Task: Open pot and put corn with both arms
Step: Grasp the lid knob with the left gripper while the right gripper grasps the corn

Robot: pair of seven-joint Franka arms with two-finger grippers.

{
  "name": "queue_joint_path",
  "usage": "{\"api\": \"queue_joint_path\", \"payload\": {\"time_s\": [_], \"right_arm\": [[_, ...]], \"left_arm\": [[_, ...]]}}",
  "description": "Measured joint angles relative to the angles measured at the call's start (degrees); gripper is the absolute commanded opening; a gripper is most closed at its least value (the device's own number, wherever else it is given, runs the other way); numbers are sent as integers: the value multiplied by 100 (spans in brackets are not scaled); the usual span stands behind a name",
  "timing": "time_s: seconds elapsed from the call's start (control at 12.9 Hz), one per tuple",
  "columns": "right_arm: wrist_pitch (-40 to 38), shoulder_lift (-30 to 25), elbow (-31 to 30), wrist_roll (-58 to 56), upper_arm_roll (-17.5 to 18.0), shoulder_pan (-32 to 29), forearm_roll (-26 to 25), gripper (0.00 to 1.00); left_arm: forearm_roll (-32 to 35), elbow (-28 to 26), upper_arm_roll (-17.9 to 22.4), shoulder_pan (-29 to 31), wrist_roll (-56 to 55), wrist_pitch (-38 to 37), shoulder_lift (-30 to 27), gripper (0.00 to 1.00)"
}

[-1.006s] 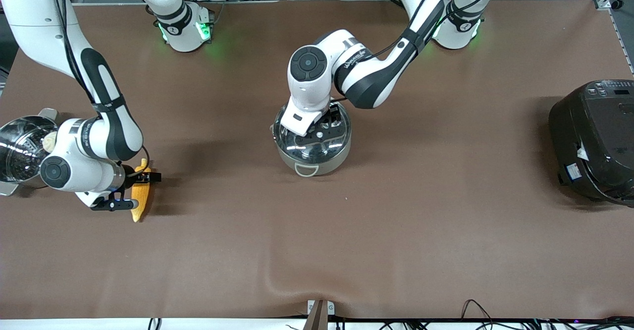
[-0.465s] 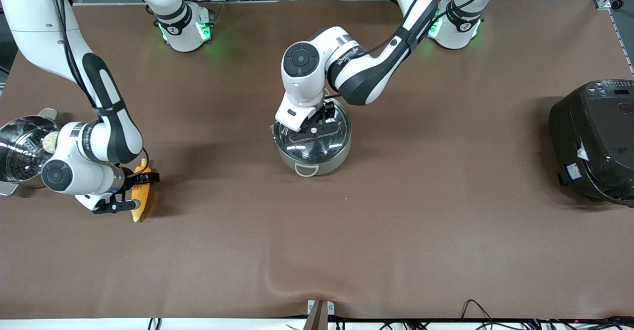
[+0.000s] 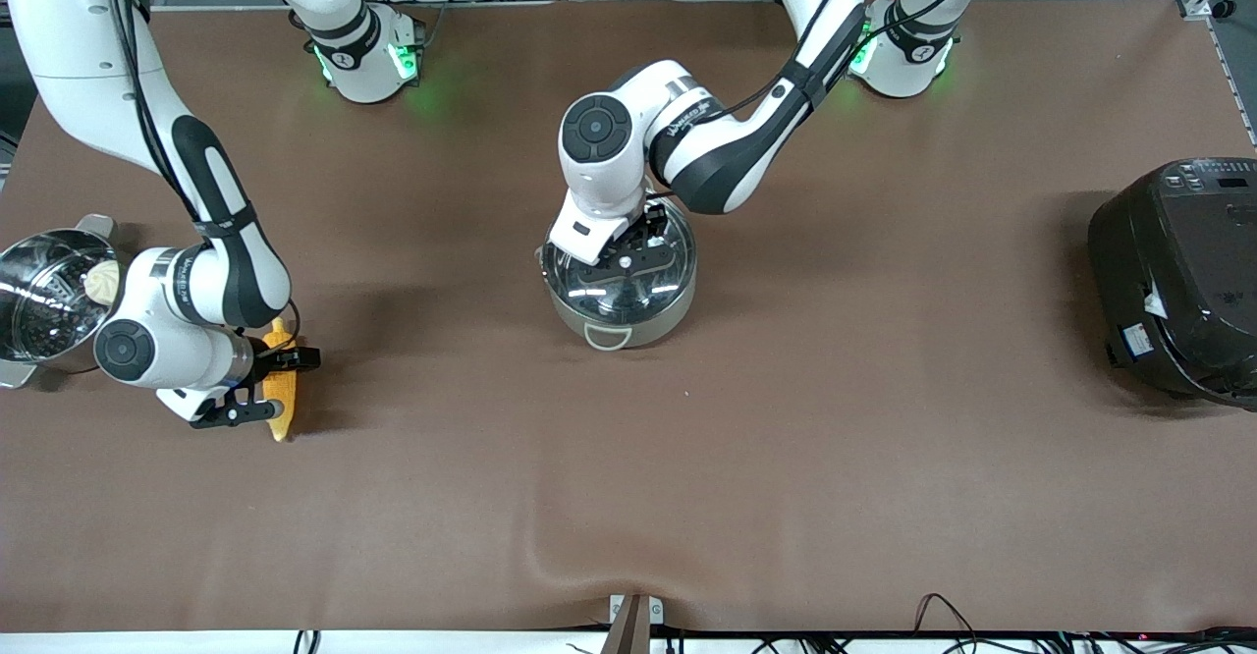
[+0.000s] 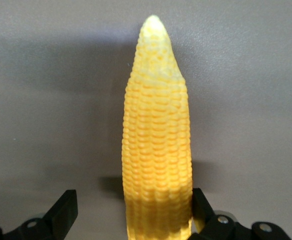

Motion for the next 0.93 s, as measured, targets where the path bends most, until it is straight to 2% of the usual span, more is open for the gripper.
{"api": "queue_joint_path", "payload": {"time_s": [0.15, 0.31, 0.39, 0.46, 0.54, 0.93], "right_arm": [[124, 34, 5, -155, -5, -2, -81, 100], [171, 69, 7, -493, -29, -49, -99, 100], [182, 77, 7, -686, -37, -98, -99, 84], [201, 80, 8, -823, -37, -142, -99, 24], [208, 80, 9, -902, -37, -168, -99, 5], [211, 80, 23, -943, -12, -173, -102, 4]], "left_arm": [[0, 16, -1, -1, -1, -72, -3, 52], [0, 48, -12, -9, -9, -62, -2, 30], [0, 48, -12, -11, -18, -61, -2, 16], [0, 48, -12, -11, -39, -60, -1, 2], [0, 48, -11, -10, -98, -60, -1, 0], [0, 73, -4, 9, -189, -86, -44, 0]]}}
